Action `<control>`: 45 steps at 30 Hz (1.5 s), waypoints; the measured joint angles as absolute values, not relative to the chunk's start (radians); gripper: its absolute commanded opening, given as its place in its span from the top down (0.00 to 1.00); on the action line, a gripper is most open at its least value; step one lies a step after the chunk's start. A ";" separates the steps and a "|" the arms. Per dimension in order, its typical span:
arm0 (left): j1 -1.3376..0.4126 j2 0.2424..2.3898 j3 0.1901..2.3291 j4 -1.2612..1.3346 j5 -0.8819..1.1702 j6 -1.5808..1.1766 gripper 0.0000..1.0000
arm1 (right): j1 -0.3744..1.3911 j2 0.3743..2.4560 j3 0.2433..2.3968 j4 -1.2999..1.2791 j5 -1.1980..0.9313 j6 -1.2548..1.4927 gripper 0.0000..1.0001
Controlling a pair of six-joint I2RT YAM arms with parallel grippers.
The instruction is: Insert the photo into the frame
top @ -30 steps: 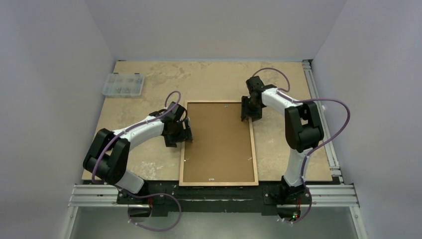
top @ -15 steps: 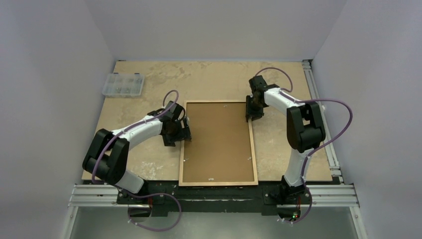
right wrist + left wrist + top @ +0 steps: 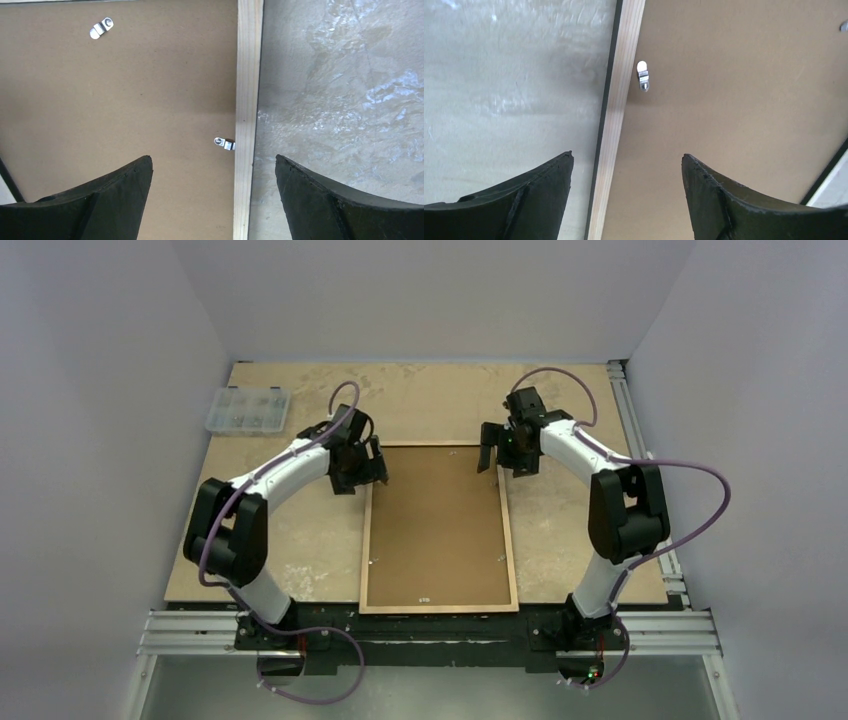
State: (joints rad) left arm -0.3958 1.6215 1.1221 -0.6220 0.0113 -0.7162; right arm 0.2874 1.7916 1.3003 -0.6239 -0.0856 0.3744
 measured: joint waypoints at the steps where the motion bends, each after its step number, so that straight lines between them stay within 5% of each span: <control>1: -0.395 1.645 1.145 -0.625 0.004 -0.713 0.26 | 0.287 1.789 1.300 -0.621 -0.094 0.374 0.10; 16: -0.395 1.980 1.439 -0.749 -0.086 -0.652 0.44 | 0.287 1.793 1.254 -0.612 -0.131 0.373 0.11; 23: -0.398 1.999 1.465 -0.752 -0.086 -0.641 0.78 | 0.287 1.794 1.254 -0.612 -0.150 0.373 0.12; 25: -0.397 1.998 1.465 -0.758 -0.087 -0.641 0.94 | 0.287 1.795 1.254 -0.612 -0.152 0.373 0.12; 31: -0.389 1.982 1.449 -0.748 -0.083 -0.633 1.00 | 0.287 1.795 1.254 -0.612 -0.154 0.373 0.12; 33: -0.389 1.979 1.446 -0.744 -0.083 -0.631 0.90 | 0.287 1.795 1.254 -0.612 -0.155 0.373 0.12; 37: -0.389 1.963 1.425 -0.725 -0.081 -0.630 0.44 | 0.287 1.795 1.253 -0.612 -0.158 0.373 0.12; 39: -0.390 1.946 1.395 -0.713 -0.066 -0.632 0.29 | 0.287 1.795 1.250 -0.612 -0.158 0.373 0.12; 45: -0.394 1.822 1.261 -0.697 -0.007 -0.652 0.22 | 0.287 1.794 1.228 -0.612 -0.157 0.373 0.12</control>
